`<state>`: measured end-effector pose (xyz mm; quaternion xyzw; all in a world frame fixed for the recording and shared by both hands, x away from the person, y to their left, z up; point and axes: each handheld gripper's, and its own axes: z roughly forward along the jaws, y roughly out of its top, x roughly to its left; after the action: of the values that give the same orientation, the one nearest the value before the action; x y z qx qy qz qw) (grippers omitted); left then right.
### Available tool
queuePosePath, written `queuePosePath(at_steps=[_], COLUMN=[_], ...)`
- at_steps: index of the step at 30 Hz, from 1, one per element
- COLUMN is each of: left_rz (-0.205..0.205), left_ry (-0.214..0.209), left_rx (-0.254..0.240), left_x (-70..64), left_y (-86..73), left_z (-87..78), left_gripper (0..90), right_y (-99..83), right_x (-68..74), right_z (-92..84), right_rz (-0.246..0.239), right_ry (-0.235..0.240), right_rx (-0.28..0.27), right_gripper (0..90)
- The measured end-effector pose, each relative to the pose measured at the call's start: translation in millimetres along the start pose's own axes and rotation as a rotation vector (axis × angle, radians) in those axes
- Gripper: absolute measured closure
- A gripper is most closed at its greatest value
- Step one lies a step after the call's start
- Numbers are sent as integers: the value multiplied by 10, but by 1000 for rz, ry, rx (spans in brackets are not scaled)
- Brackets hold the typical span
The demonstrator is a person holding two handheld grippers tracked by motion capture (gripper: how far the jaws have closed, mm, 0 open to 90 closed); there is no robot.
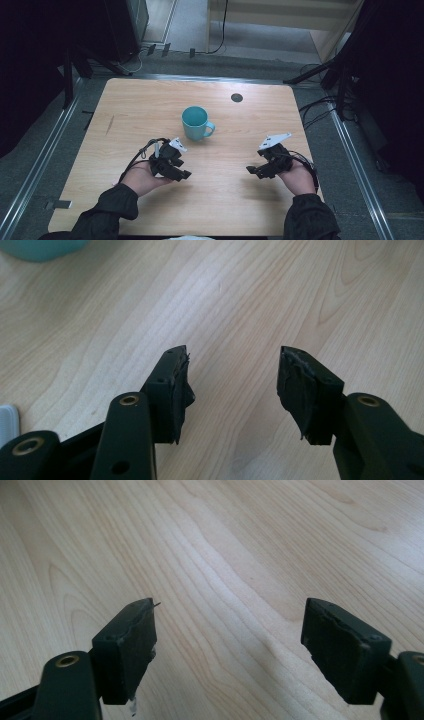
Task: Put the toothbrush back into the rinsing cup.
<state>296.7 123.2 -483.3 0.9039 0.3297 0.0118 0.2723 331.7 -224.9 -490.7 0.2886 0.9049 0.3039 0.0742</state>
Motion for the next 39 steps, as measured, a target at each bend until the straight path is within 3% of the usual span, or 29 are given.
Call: queuePosePath(at_steps=[3, 7, 13, 20, 27, 36, 39], left_rz=[-5, -25, -53, -48, -87, -71, -85], left_ry=[1, -10, -8, -2, 7, 13, 3], left_rx=[-5, -3, -4, -3, -20, -26, -37], left_x=[7, 65, 93, 108, 185, 217, 224], left_y=[-12, -17, -36, -57, -79, -97, -113], left_z=[-13, -34, -83, -117, -186, -239, -269], left_gripper=[472, 483, 489, 474, 462, 467, 470], right_y=[-6, -11, -1, 17, 2, 13, 21], right_x=[-15, -8, 7, 31, 50, 40, 44], right_z=[-22, -20, -17, -6, 9, 22, 28], right_rz=[32, 12, 40, 7, -62, -71, -73], right_ry=[-11, -6, 36, 44, 31, 33, 36], right_rx=[-21, -16, -14, 6, 41, 47, 48], right_gripper=[208, 207, 207, 217, 235, 235, 234])
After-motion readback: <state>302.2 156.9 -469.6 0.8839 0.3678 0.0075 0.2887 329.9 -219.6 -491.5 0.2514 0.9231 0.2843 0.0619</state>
